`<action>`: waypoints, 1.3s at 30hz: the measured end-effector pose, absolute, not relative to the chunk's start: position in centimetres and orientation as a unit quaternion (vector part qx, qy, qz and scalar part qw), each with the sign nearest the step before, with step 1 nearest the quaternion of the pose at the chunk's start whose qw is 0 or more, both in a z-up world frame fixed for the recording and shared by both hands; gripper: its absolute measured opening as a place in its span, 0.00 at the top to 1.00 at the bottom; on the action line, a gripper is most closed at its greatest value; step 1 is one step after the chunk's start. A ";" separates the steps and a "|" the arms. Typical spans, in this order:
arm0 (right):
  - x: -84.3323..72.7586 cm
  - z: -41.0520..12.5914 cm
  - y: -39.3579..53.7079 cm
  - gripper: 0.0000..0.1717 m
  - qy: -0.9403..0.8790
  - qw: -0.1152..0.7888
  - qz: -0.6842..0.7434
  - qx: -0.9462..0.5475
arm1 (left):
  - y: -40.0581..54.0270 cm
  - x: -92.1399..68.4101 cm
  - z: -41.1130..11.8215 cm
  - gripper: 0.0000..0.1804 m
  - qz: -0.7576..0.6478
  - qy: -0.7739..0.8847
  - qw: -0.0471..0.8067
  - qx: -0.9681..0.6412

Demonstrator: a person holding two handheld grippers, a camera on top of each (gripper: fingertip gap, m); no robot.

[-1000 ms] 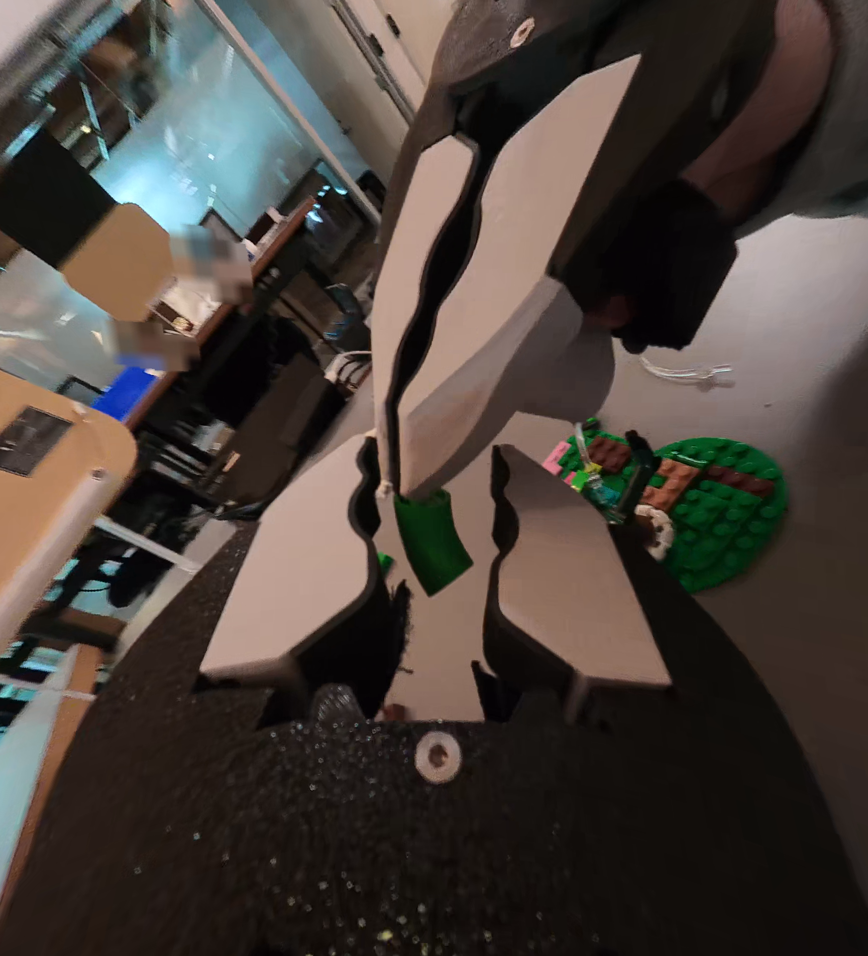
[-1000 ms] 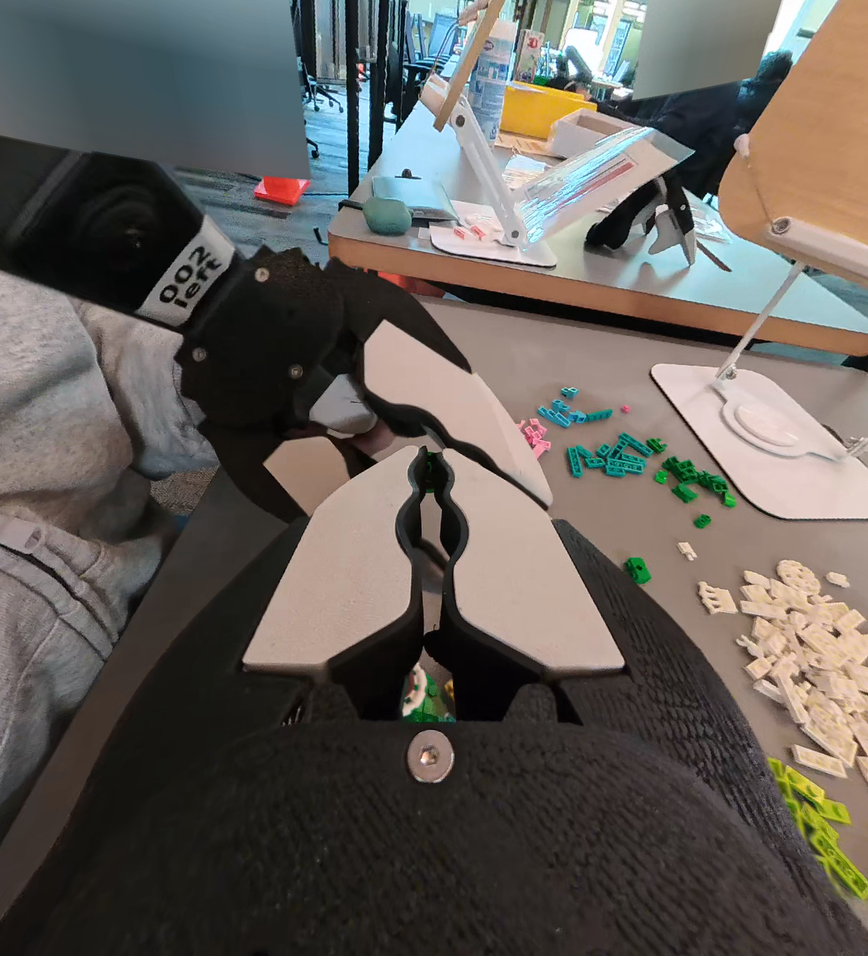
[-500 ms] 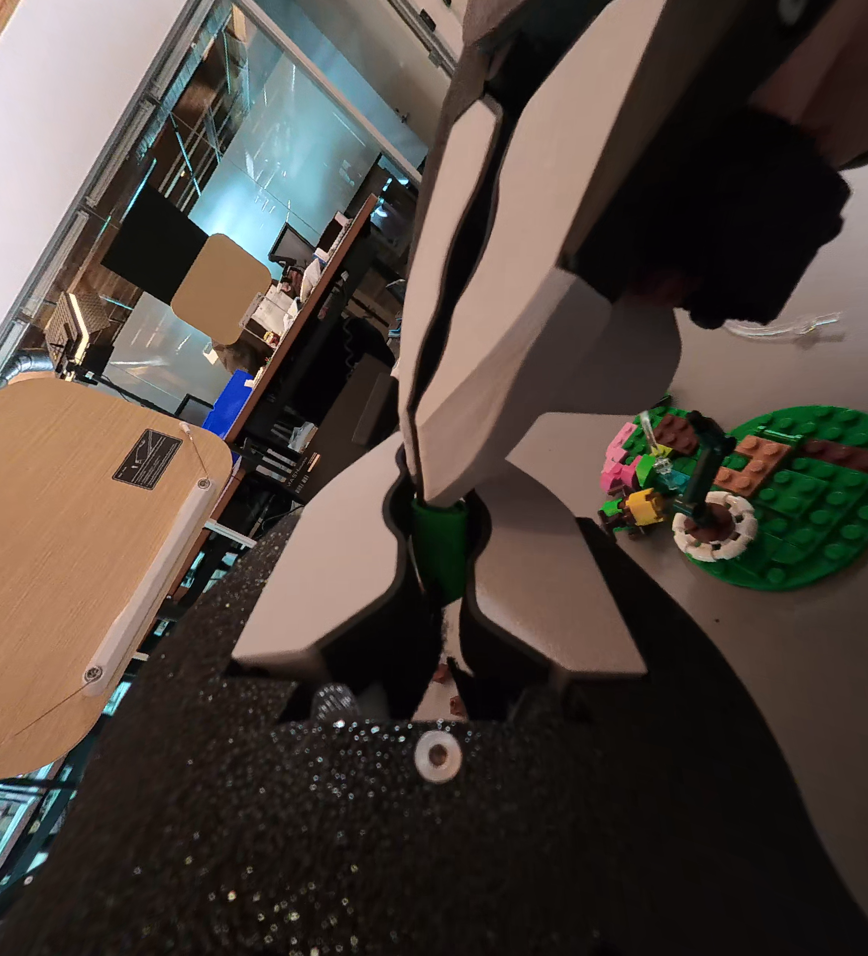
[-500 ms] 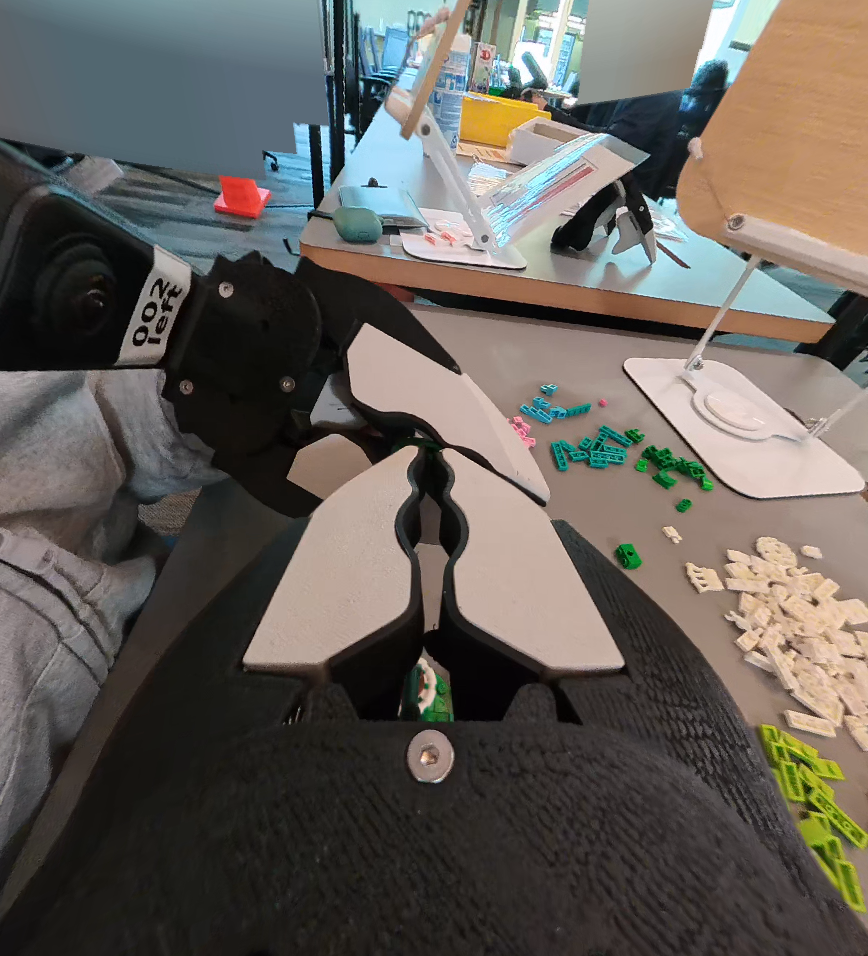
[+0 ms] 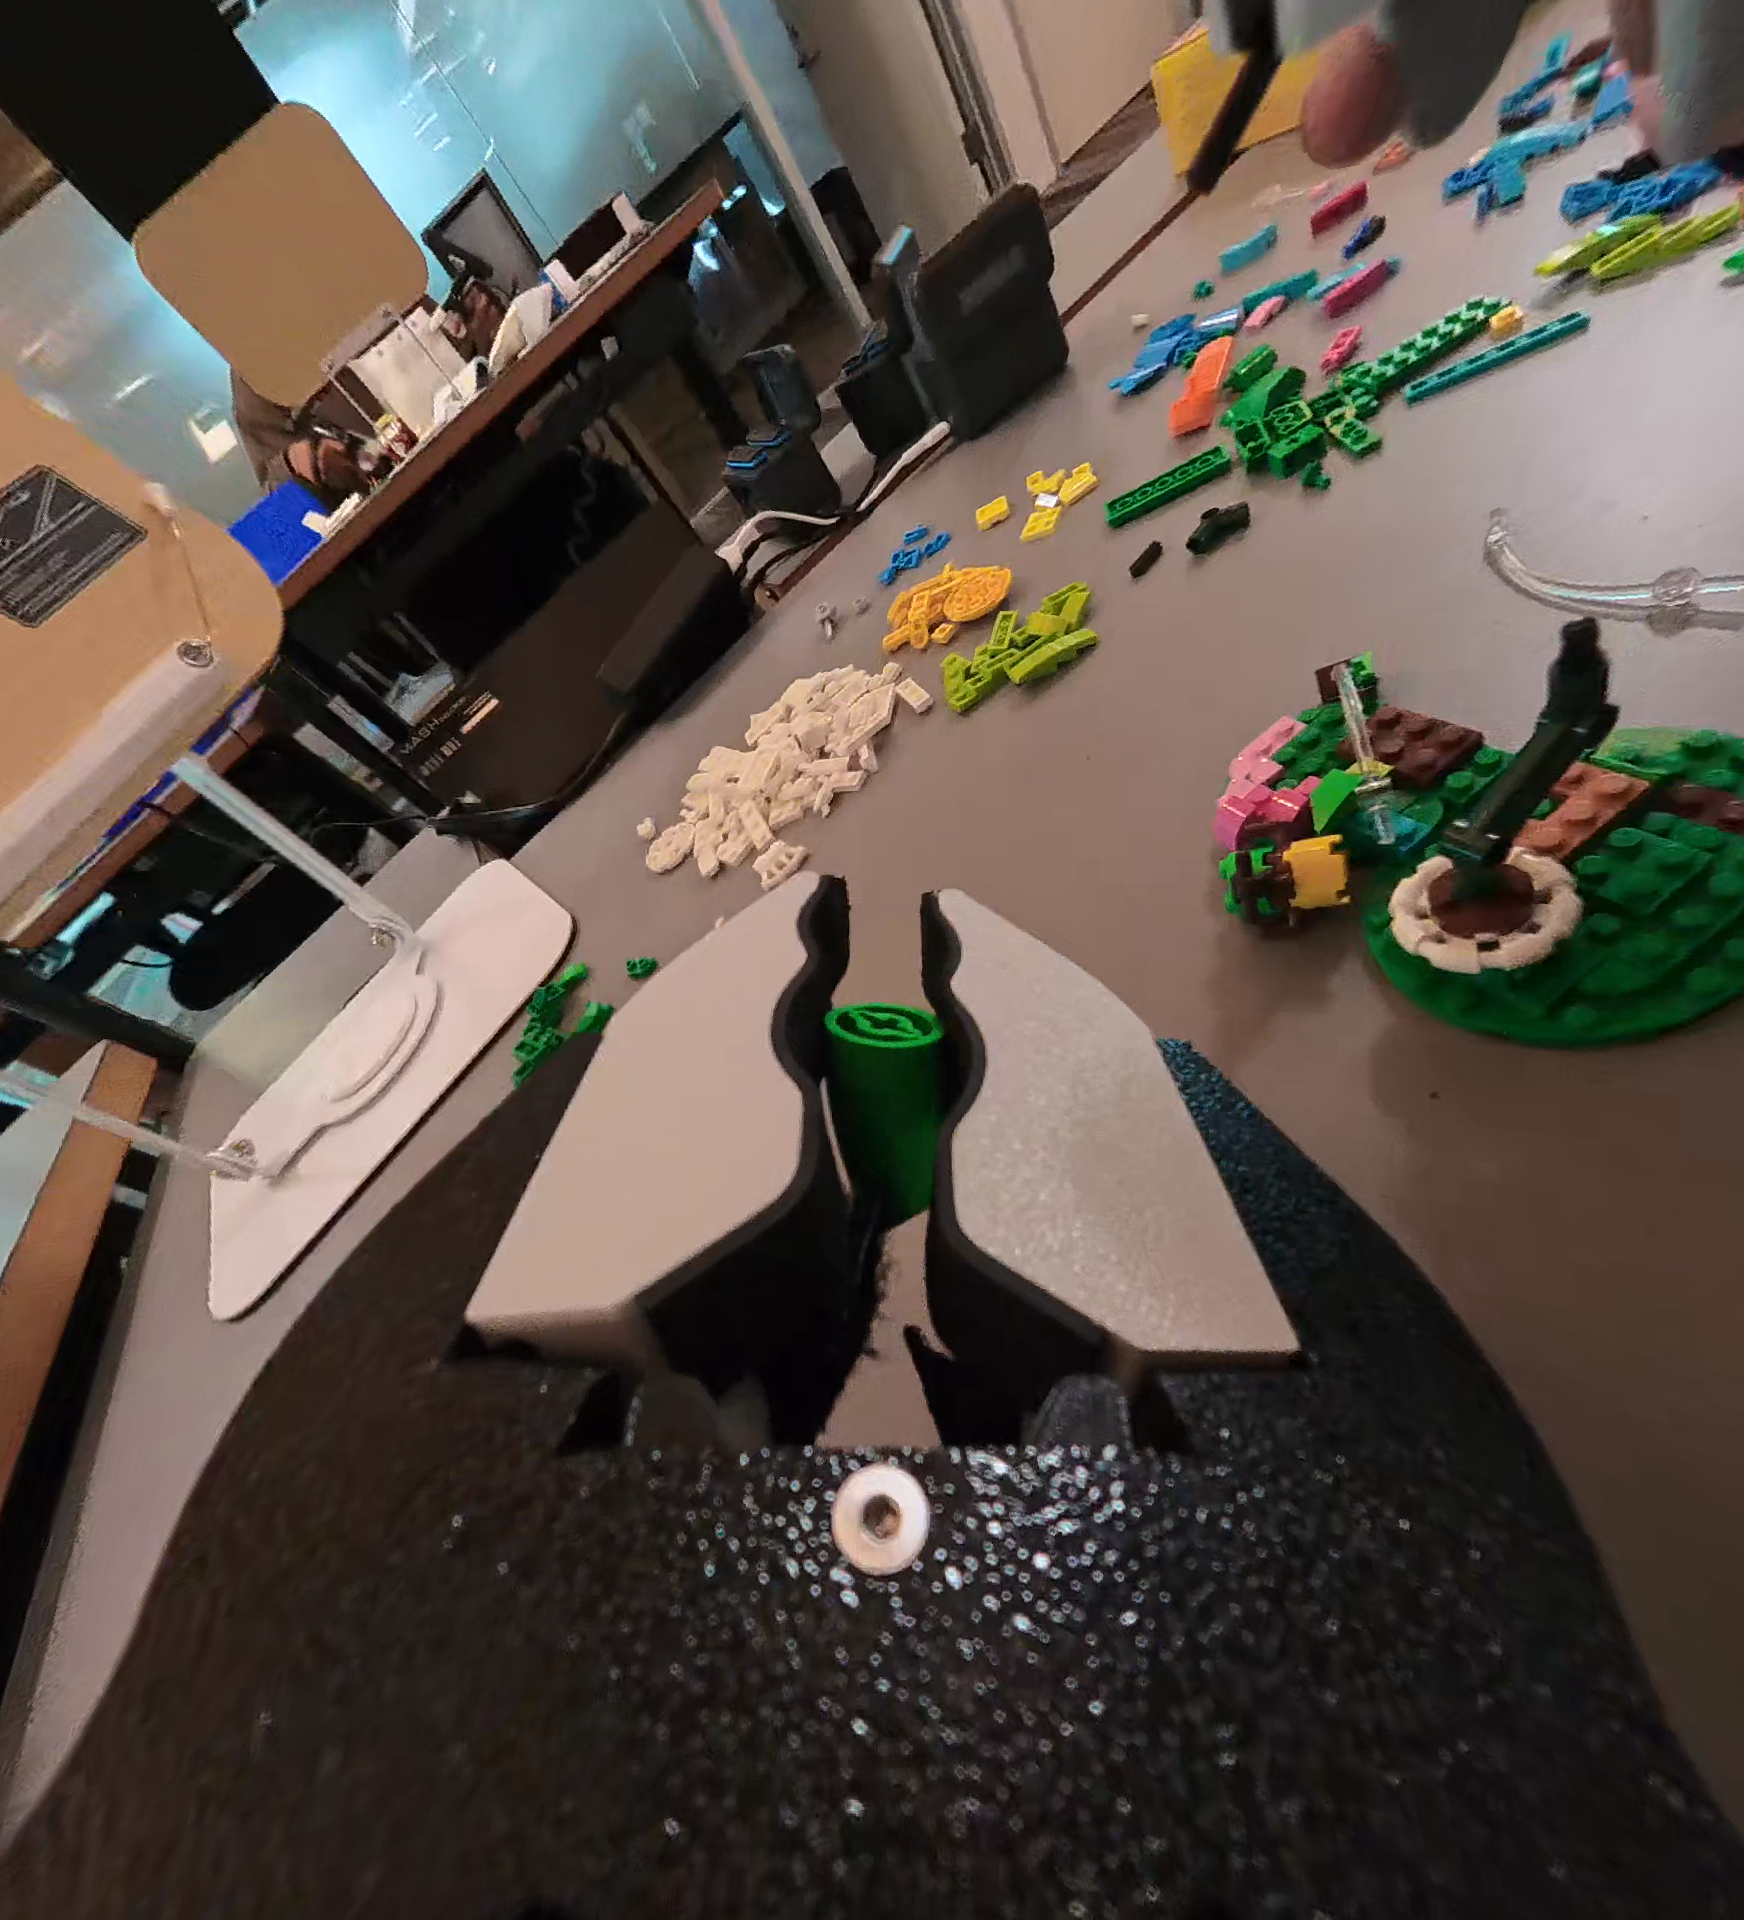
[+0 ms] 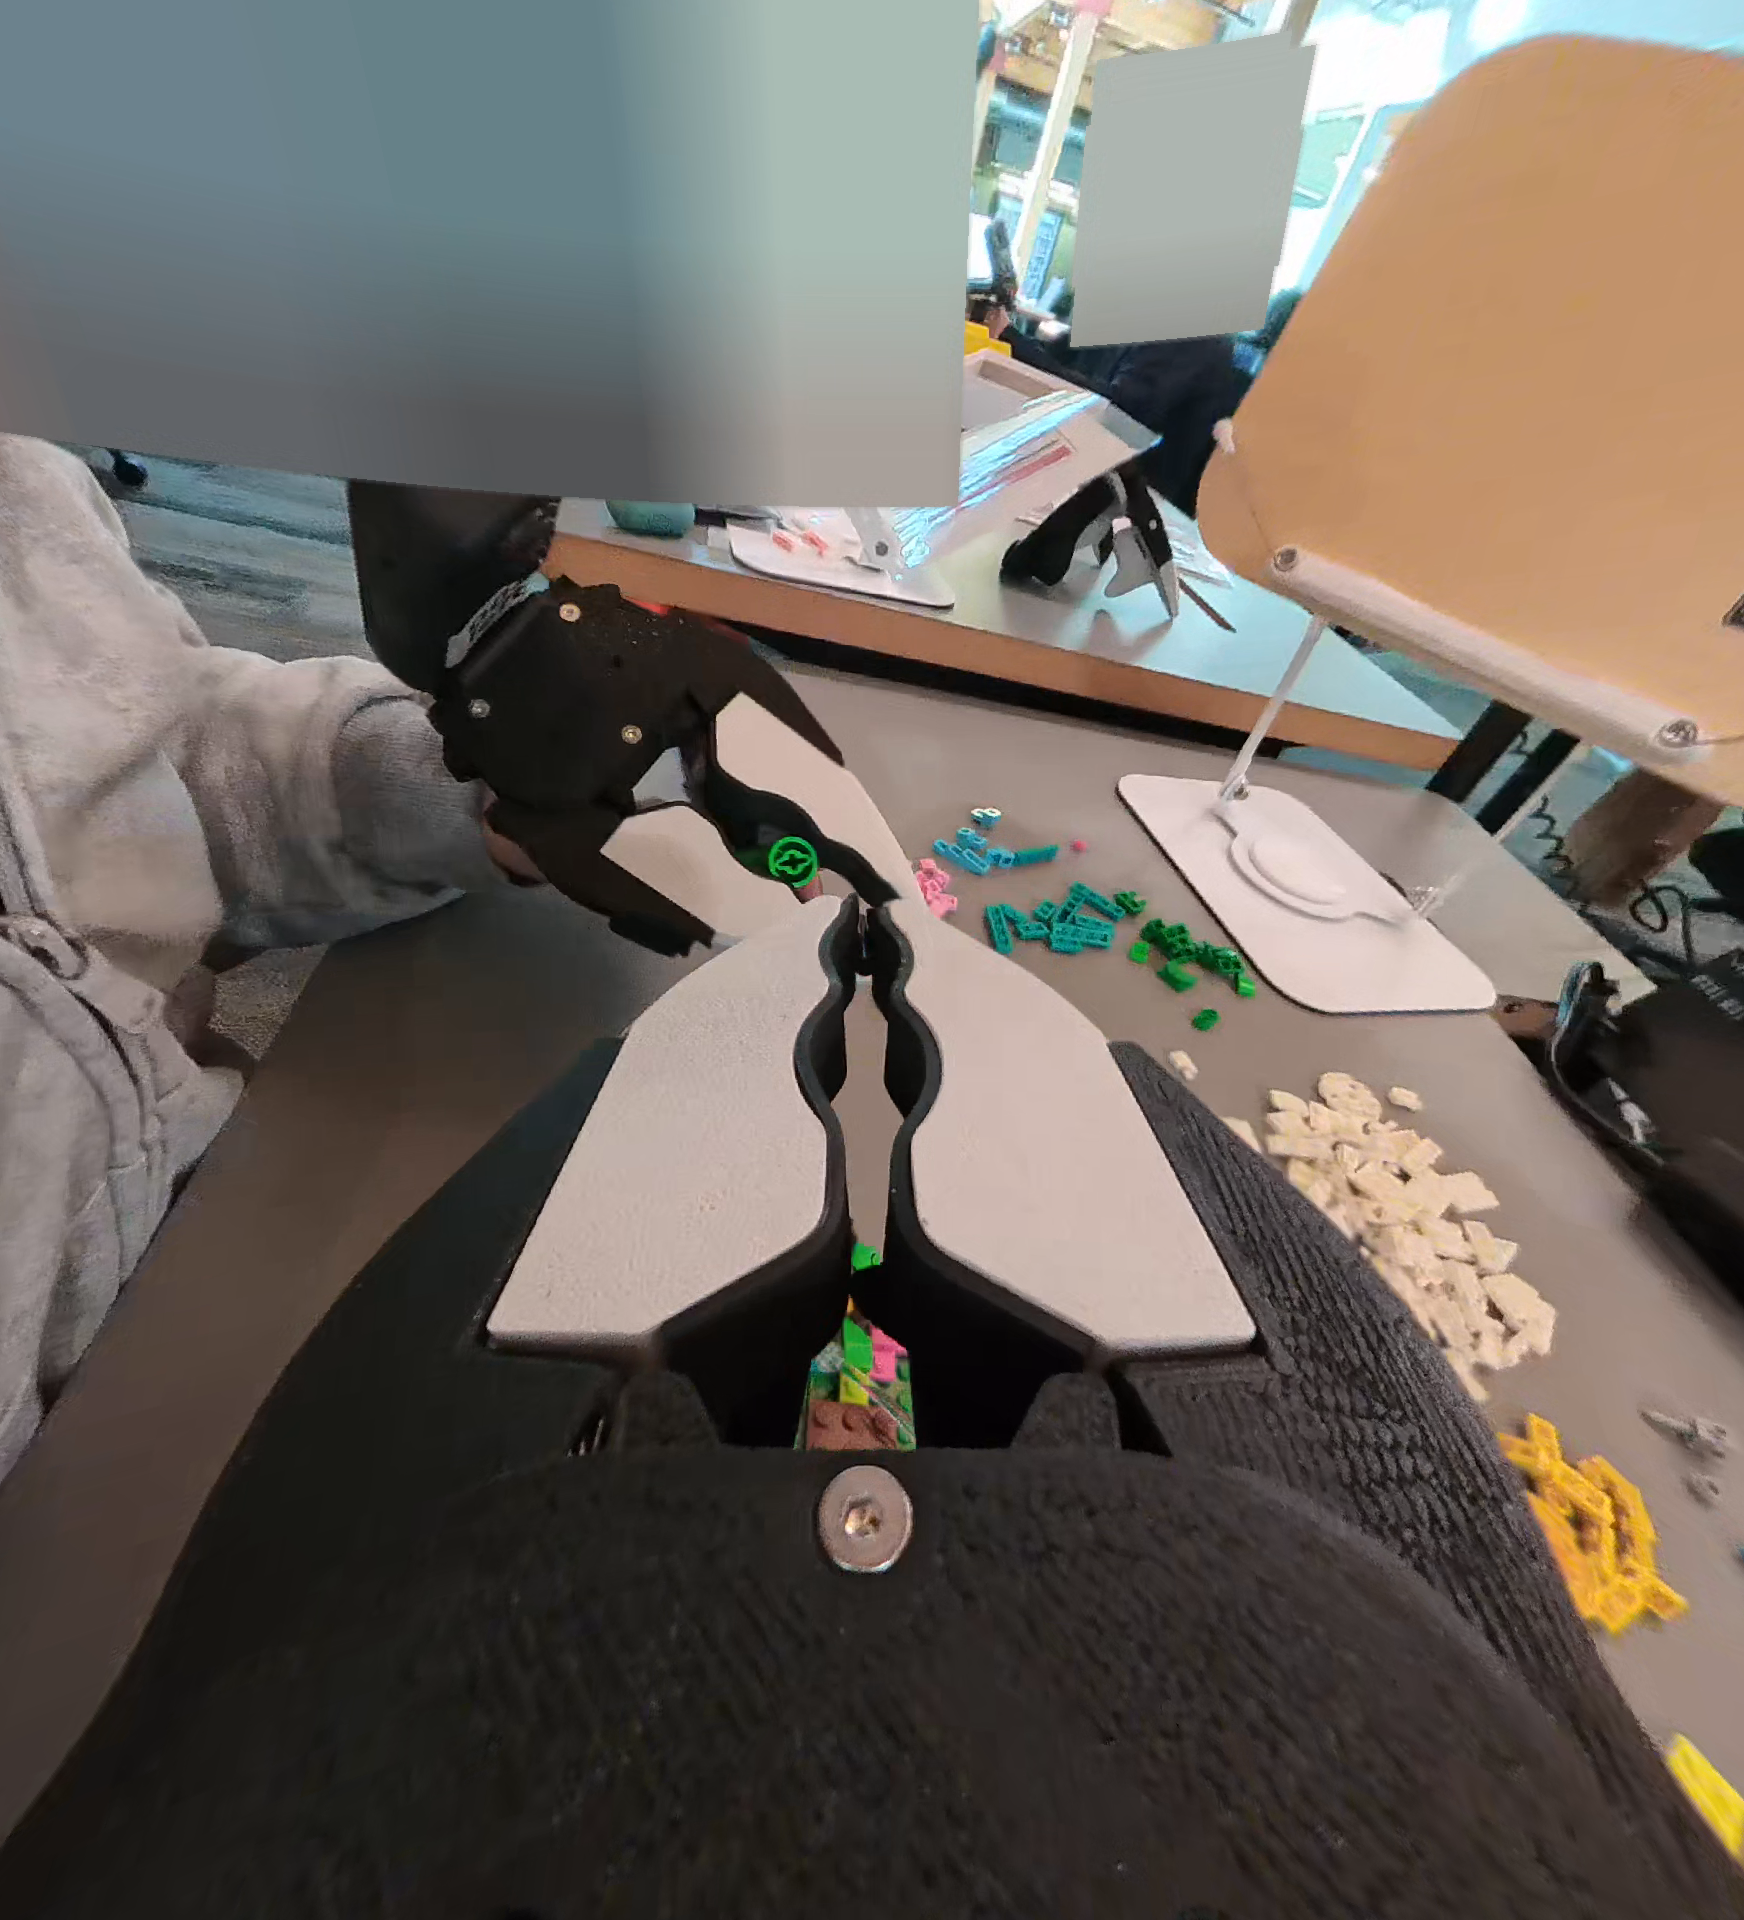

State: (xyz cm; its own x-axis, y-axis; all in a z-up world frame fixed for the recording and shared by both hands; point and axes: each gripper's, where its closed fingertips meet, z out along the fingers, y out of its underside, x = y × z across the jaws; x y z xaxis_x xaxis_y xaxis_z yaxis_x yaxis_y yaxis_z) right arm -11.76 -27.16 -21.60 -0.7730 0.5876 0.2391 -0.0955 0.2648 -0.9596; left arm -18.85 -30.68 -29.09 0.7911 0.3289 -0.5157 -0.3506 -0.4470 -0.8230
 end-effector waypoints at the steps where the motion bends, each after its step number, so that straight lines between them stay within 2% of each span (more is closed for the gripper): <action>1: -12.1 -22.0 -27.0 0.99 -0.742 0.289 0.581 -0.170 | -30.5 -19.0 -29.3 0.92 0.321 0.004 0.529 -0.786; 6: -14.5 -24.4 -24.1 0.99 -0.773 0.306 0.520 -0.198 | -30.0 -19.7 -28.5 0.92 0.276 -0.016 0.581 -0.765; 12: -19.5 -28.0 -11.7 0.99 -0.788 0.382 0.358 -0.324 | -27.5 -19.9 -26.9 0.92 0.227 0.009 0.616 -0.754; 17: -18.9 -31.3 -4.9 0.99 -0.775 0.314 0.316 -0.449 | -23.8 -21.4 -26.5 0.92 0.201 0.009 0.632 -0.748; 20: -18.2 -31.6 -4.4 0.99 -0.738 0.286 0.372 -0.486 | -22.6 -22.4 -26.3 0.92 0.203 -0.022 0.658 -0.724; 22: -18.2 -31.7 -5.6 0.99 -0.728 0.262 0.409 -0.484 | -22.7 -22.1 -26.3 0.92 0.199 -0.030 0.667 -0.717; 26: -19.5 -33.6 -7.3 0.99 -0.777 0.234 0.372 -0.451 | -23.6 -21.6 -26.3 0.92 0.199 -0.031 0.681 -0.704; 31: -21.6 -35.0 -9.6 0.99 -0.799 0.156 0.393 -0.426 | -23.7 -21.1 -26.7 0.92 0.203 -0.006 0.676 -0.708; 36: -21.3 -36.8 -8.0 0.99 -0.840 0.134 0.315 -0.421 | -23.7 -20.5 -26.4 0.92 0.198 0.008 0.681 -0.705; 39: -21.0 -37.1 -7.3 0.90 -0.855 0.134 0.275 -0.418 | -23.6 -20.2 -26.5 0.92 0.196 0.016 0.679 -0.707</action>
State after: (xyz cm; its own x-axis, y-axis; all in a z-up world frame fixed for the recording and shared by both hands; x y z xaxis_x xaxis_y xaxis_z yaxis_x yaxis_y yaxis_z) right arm -20.99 -7.27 -37.12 -0.6140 0.7893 0.0004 0.6416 0.4994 -0.5822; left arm -20.19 -23.61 -26.50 0.9226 0.2433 -0.2995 -0.2895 -0.0767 -0.9541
